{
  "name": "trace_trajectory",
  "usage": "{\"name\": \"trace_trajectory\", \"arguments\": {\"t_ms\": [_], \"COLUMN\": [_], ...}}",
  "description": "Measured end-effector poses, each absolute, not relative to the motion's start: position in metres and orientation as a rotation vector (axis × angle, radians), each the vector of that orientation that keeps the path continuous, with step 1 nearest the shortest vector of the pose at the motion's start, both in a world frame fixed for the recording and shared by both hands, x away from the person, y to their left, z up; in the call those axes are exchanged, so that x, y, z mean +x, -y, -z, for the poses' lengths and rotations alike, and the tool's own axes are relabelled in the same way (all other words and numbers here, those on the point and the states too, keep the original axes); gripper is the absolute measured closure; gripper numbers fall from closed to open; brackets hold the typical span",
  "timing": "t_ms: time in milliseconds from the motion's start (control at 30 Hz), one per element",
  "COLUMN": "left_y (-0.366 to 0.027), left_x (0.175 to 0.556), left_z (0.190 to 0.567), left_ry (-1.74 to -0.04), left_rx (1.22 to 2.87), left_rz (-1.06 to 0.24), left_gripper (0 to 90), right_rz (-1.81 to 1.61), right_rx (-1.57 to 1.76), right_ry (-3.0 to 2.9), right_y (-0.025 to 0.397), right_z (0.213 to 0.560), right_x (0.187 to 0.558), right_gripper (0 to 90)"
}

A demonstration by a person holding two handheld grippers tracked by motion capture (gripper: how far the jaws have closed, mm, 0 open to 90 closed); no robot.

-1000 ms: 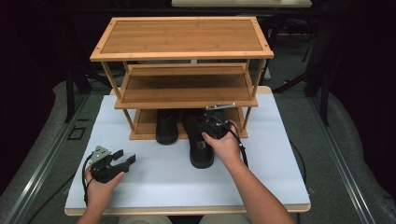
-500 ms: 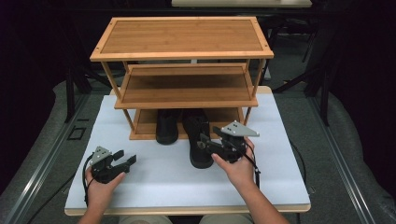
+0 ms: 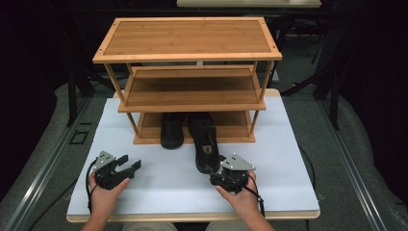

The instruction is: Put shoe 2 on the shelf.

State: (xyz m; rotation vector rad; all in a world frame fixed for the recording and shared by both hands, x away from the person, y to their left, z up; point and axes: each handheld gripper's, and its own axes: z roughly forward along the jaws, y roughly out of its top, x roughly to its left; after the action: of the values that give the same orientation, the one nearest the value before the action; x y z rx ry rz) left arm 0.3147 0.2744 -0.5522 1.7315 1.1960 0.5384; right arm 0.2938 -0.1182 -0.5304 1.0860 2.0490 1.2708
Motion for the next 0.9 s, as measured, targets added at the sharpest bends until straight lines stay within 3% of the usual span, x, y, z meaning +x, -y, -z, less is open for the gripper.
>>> {"name": "trace_trajectory", "arguments": {"t_ms": [200, 300, 500, 900], "left_y": [-0.276, -0.275, -0.274, -0.275], "left_x": [0.315, 0.315, 0.315, 0.315], "left_z": [0.552, 0.552, 0.552, 0.552], "left_ry": [-1.201, -1.194, -1.192, -1.19], "left_rx": [1.731, 1.731, 1.729, 1.724], "left_rz": [-0.537, -0.536, -0.541, -0.539], "left_gripper": [37.8, 37.8, 37.8, 37.8], "right_rz": [-1.327, -1.263, -1.321, -1.32], "right_rx": [1.114, 1.098, 1.171, 1.243], "right_ry": [-2.058, -2.033, -2.018, -1.961], "right_y": [0.111, 0.106, 0.106, 0.089], "right_z": [0.541, 0.543, 0.538, 0.523], "right_x": [0.301, 0.303, 0.307, 0.342], "right_gripper": [38.3, 51.4, 64.1, 72.1]}}
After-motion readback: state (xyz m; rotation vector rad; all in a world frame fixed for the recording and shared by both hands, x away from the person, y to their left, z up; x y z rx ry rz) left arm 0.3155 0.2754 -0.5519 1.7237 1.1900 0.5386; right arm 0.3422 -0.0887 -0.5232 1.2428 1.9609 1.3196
